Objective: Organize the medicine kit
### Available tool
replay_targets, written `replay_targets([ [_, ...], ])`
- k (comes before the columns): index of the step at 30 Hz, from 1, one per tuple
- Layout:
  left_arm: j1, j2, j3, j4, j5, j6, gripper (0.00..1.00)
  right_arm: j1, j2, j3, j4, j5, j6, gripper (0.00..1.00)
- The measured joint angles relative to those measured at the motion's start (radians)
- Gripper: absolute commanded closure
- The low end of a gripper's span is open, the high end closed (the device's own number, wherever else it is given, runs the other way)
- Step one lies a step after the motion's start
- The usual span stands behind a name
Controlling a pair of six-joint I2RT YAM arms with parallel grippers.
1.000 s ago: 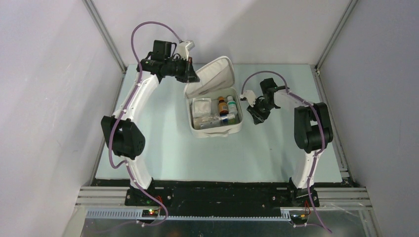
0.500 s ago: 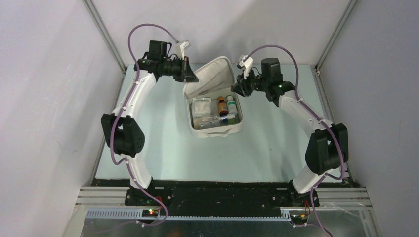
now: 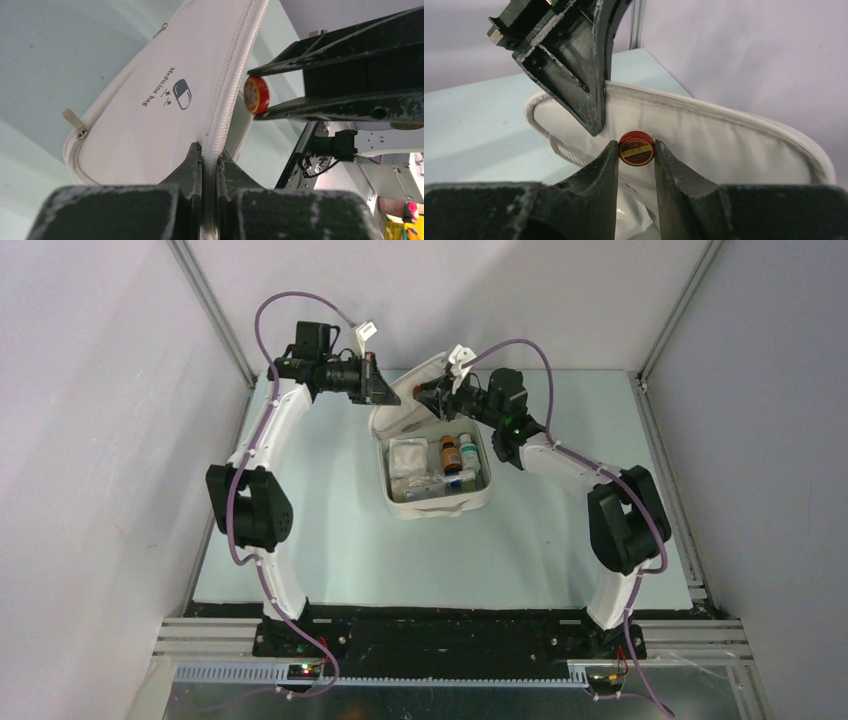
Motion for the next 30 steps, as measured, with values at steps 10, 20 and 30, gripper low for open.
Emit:
replay_targets([
  [10,0.004,0.014,0.002,0.001,0.039,-0.031,1.0,0.039,0.072,-0.023,0.111,0.026,-0.019,1.0],
  [20,0.013,0.021,0.013,0.011,0.04,-0.049,1.0,0.06,0.111,-0.036,0.108,0.069,-0.104,1.0],
  [30,0.012,0.027,0.013,0.023,0.047,-0.058,1.0,0.071,0.135,-0.043,0.036,0.118,-0.156,0.58],
])
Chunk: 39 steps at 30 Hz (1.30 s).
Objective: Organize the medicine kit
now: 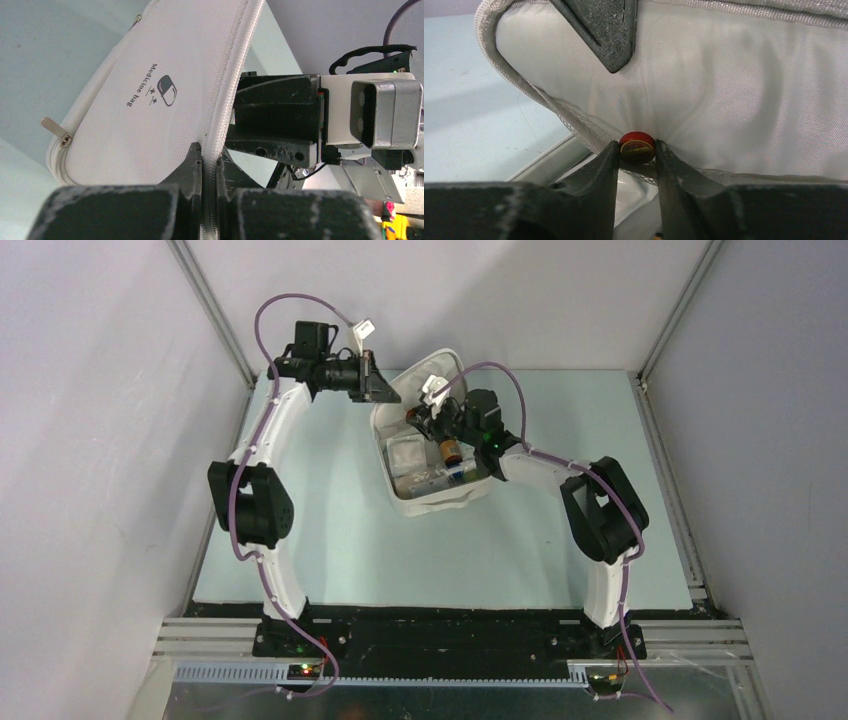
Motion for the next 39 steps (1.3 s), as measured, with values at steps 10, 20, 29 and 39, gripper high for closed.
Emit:
replay_targets([
  [10,0.0,0.003,0.0,-0.001,0.015,0.0,1.0,0.005,-0.065,-0.002,-0.128,0.02,0.0,0.37],
  [20,-0.01,0.003,0.0,-0.002,0.013,0.004,1.0,-0.025,-0.181,-0.002,-0.246,0.023,0.021,0.26],
  [29,-0.02,0.004,0.024,-0.021,-0.016,0.036,1.0,-0.223,-0.306,0.002,-0.432,0.016,0.134,0.17],
  [39,-0.07,-0.022,0.01,-0.05,-0.066,0.16,0.76,-0.54,-0.316,0.002,-0.676,-0.06,0.295,0.15],
])
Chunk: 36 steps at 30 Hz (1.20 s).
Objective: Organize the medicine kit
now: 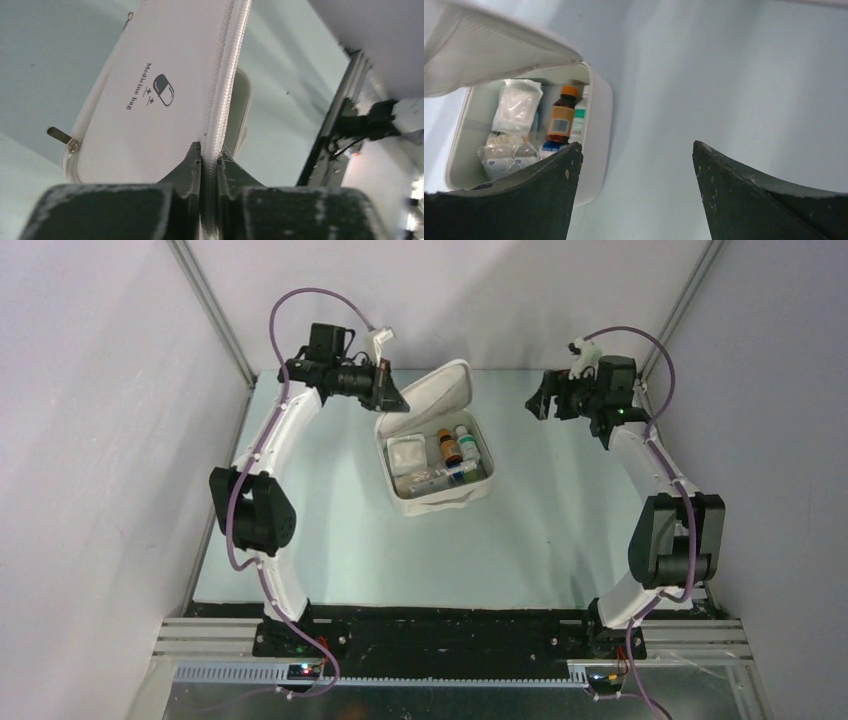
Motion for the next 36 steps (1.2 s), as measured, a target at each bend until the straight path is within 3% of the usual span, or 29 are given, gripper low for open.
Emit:
replay_targets([
  [1,-0.013,-0.018,-0.022,-0.003,-0.016,0.035,0.69,-0.023,0.009,0.0,-0.01,-0.005,0.018,0.15],
  [2,-0.026,-0.037,-0.045,-0.003,-0.03,0.08,0.52,-0.039,0.02,0.0,-0.017,-0.009,0.032,0.14],
  [4,-0.059,-0.077,-0.097,-0.008,-0.035,0.158,0.31,-0.052,0.037,0.0,-0.018,-0.012,0.055,0.14],
  [6,-0.097,-0.116,-0.14,-0.032,-0.039,0.217,0.21,-0.052,0.047,-0.003,-0.018,-0.017,0.076,0.14],
  [12,-0.135,-0.18,-0.165,-0.063,-0.069,0.3,0.15,-0.036,0.074,-0.008,-0.005,-0.052,0.111,0.14],
  [16,-0.115,-0.222,-0.165,-0.063,-0.117,0.305,0.02,-0.032,0.112,-0.008,0.007,-0.082,0.119,0.14],
  [24,-0.042,-0.225,-0.167,-0.061,-0.253,0.122,0.0,0.01,0.211,0.056,-0.087,-0.177,0.058,0.16],
  [28,0.013,-0.195,-0.198,-0.045,-0.318,-0.033,0.0,0.06,0.285,0.152,-0.193,-0.245,-0.036,0.25],
  [30,0.042,-0.157,-0.213,-0.035,-0.332,-0.095,0.04,0.082,0.323,0.189,-0.227,-0.275,-0.064,0.35],
  [31,0.055,-0.134,-0.222,-0.029,-0.339,-0.122,0.07,0.092,0.338,0.199,-0.238,-0.287,-0.072,0.47],
  [33,0.075,-0.094,-0.244,-0.02,-0.346,-0.159,0.14,0.103,0.36,0.203,-0.248,-0.308,-0.084,0.56],
  [36,0.098,-0.043,-0.297,-0.008,-0.351,-0.195,0.21,0.121,0.393,0.203,-0.261,-0.326,-0.089,0.57],
])
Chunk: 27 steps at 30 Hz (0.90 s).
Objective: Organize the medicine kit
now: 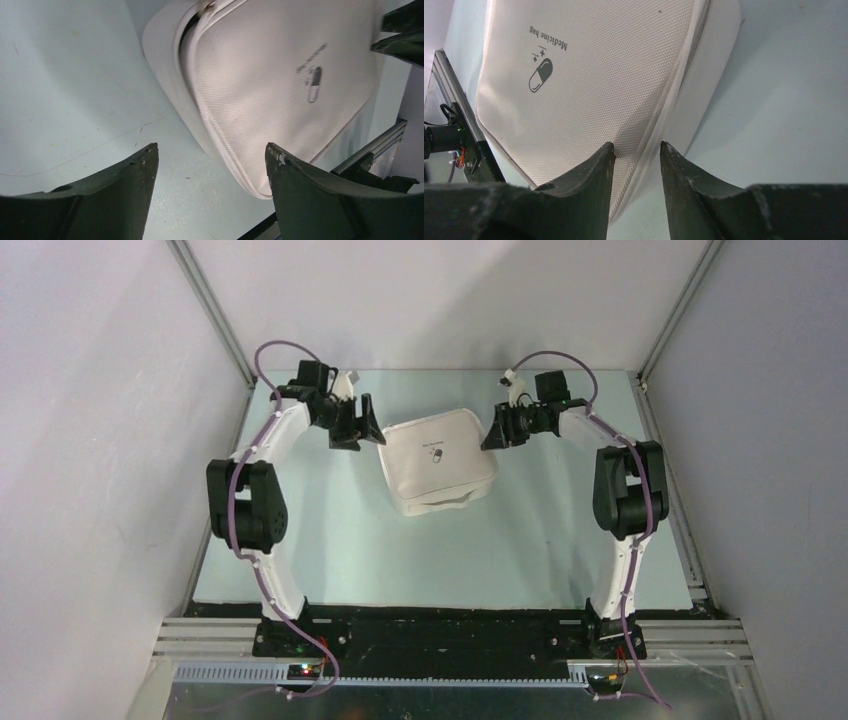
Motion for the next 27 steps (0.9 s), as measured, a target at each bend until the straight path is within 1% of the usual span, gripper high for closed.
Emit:
replay_targets([
  [2,0.005,0.023,-0.027,0.001,0.004,-0.011,0.29,0.013,0.016,0.0,-0.002,0.001,0.001,0.57],
  [3,0.006,0.035,-0.037,0.001,0.011,-0.017,0.34,0.019,0.021,0.0,-0.002,0.003,0.002,0.58],
  [4,0.005,0.043,-0.042,0.003,0.018,-0.018,0.37,0.025,0.023,0.0,-0.002,0.008,0.002,0.59],
  [5,0.005,0.053,-0.043,0.006,0.031,-0.019,0.42,0.03,0.023,0.0,-0.001,0.016,0.003,0.61],
  [6,0.005,0.061,-0.043,0.013,0.045,-0.018,0.46,0.033,0.023,-0.002,0.003,0.02,0.005,0.68],
  [7,0.005,0.067,-0.043,0.019,0.057,-0.02,0.48,0.035,0.022,-0.003,0.006,0.021,0.008,0.71],
  [8,0.005,0.072,-0.043,0.029,0.076,-0.017,0.53,0.038,0.022,-0.011,0.02,0.024,0.013,0.77],
  [9,0.005,0.077,-0.043,0.038,0.093,-0.016,0.55,0.039,0.018,-0.023,0.032,0.023,0.023,0.79],
  [10,0.005,0.081,-0.043,0.045,0.109,-0.016,0.6,0.04,0.011,-0.037,0.046,0.024,0.027,0.81],
  [11,0.005,0.086,-0.043,0.052,0.126,-0.016,0.63,0.04,0.002,-0.051,0.057,0.025,0.032,0.82],
  [12,0.005,0.09,-0.043,0.058,0.14,-0.016,0.7,0.04,-0.011,-0.072,0.067,0.026,0.036,0.84],
  [15,0.01,0.102,-0.043,0.067,0.171,-0.013,0.81,0.034,-0.057,-0.137,0.072,0.009,0.044,0.86],
  [16,0.013,0.106,-0.043,0.07,0.185,-0.009,0.88,0.029,-0.073,-0.157,0.066,-0.006,0.043,0.87],
  [19,0.022,0.111,-0.043,0.082,0.261,-0.011,0.97,0.007,-0.106,-0.198,0.035,-0.073,0.038,0.87],
  [21,0.034,0.113,-0.043,0.099,0.333,-0.018,1.0,-0.008,-0.117,-0.212,0.009,-0.136,0.031,0.86],
  [25,0.063,0.142,-0.043,0.151,0.433,-0.043,1.0,-0.034,-0.121,-0.218,-0.029,-0.248,0.018,0.79],
  [26,0.072,0.153,-0.043,0.163,0.44,-0.047,0.98,-0.038,-0.121,-0.219,-0.034,-0.262,0.019,0.76],
  [27,0.081,0.167,-0.043,0.173,0.44,-0.051,0.92,-0.043,-0.121,-0.22,-0.034,-0.273,0.023,0.7],
])
